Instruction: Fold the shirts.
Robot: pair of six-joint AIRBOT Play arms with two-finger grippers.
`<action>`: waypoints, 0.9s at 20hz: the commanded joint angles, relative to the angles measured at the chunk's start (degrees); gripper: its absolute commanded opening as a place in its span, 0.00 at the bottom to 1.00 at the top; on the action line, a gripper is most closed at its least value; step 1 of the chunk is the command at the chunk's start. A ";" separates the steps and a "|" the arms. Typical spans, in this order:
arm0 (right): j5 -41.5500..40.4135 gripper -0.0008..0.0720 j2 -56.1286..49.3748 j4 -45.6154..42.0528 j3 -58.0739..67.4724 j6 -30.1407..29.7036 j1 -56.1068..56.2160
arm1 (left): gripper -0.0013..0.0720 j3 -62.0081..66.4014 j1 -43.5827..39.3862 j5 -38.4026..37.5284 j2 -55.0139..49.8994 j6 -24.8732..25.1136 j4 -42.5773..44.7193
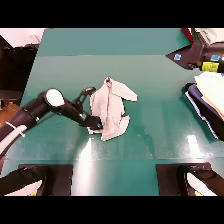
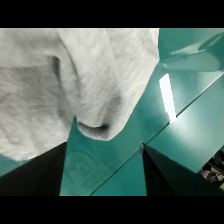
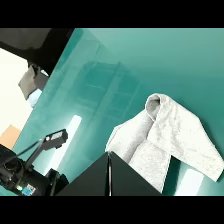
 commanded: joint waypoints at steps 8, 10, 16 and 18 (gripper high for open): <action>1.42 0.04 -1.25 0.11 0.07 -0.07 0.04 | 0.36 -5.66 -6.32 12.76 0.22 -3.78 -1.01; 1.44 0.04 -1.22 0.11 0.07 -0.07 0.04 | 0.11 -5.64 -6.32 12.09 -0.09 -3.69 -0.85; 3.06 0.04 -3.67 -0.42 0.04 -0.09 0.04 | 0.05 9.99 1.70 -6.91 4.11 -2.45 14.64; 5.40 0.38 -7.34 -0.42 0.04 -0.09 0.04 | 0.05 17.31 6.99 -11.34 8.17 -2.45 23.67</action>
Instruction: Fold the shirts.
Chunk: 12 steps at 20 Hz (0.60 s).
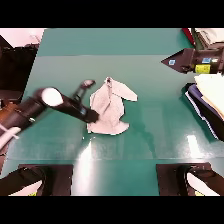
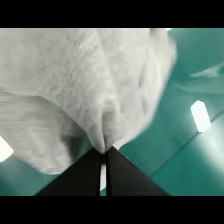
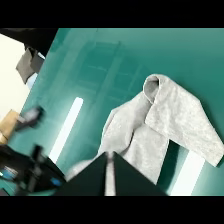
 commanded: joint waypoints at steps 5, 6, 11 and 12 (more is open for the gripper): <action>3.43 0.64 -17.16 0.02 0.02 -2.21 0.11 | 0.05 16.11 15.45 -11.10 9.86 0.55 20.98; 3.02 0.64 -19.96 0.00 0.02 -2.34 0.55 | 0.05 15.91 16.15 -11.65 9.90 0.57 20.94; 2.14 0.64 -32.37 0.11 0.02 -5.42 7.93 | 0.05 15.78 16.22 -11.98 9.84 0.55 20.85; 1.51 0.64 -34.56 0.55 0.04 -5.70 9.97 | 0.05 15.78 16.22 -11.96 9.84 0.55 20.85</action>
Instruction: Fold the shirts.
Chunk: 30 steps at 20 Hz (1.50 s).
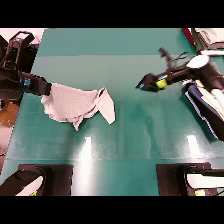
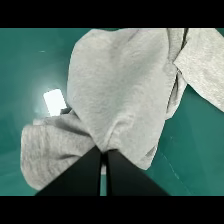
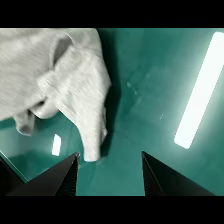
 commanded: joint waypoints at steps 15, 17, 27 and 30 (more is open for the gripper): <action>-13.07 0.03 -14.67 4.70 0.04 -3.45 19.28 | 0.05 0.44 0.66 -1.11 0.28 0.04 1.03; -13.44 0.03 -12.87 3.65 0.04 -3.52 19.08 | 0.05 0.48 0.66 -1.40 0.35 0.07 1.11; -0.35 0.03 12.07 -12.85 16.94 1.68 3.74 | 0.05 27.08 0.66 -1.36 0.46 0.07 8.70; 0.61 0.03 19.41 -13.81 24.37 1.70 0.02 | 0.05 37.55 0.66 -2.05 0.46 0.04 7.82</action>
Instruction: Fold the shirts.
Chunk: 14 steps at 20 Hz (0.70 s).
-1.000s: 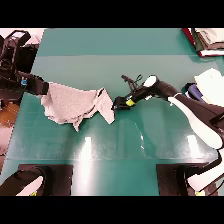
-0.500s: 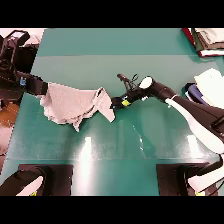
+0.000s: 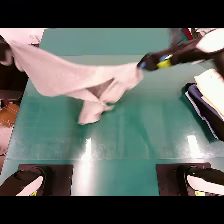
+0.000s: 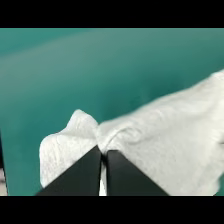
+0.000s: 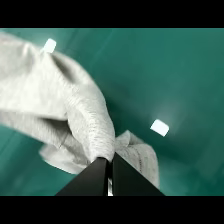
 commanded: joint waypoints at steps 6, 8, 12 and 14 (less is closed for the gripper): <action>2.19 0.03 18.40 -2.29 20.33 1.20 -12.26 | 0.05 18.53 0.02 0.83 3.61 -0.04 -9.29; 2.16 0.03 20.98 -2.25 24.57 1.20 -16.37 | 0.05 18.36 0.02 -0.44 4.61 -0.02 -17.09; 2.91 0.03 24.96 -1.99 26.75 1.40 -25.49 | 0.05 13.07 0.02 -8.76 4.98 -0.04 -30.95; 5.11 0.03 25.11 -1.57 25.46 2.91 -28.55 | 0.05 5.73 0.02 -14.53 4.94 -0.02 -30.84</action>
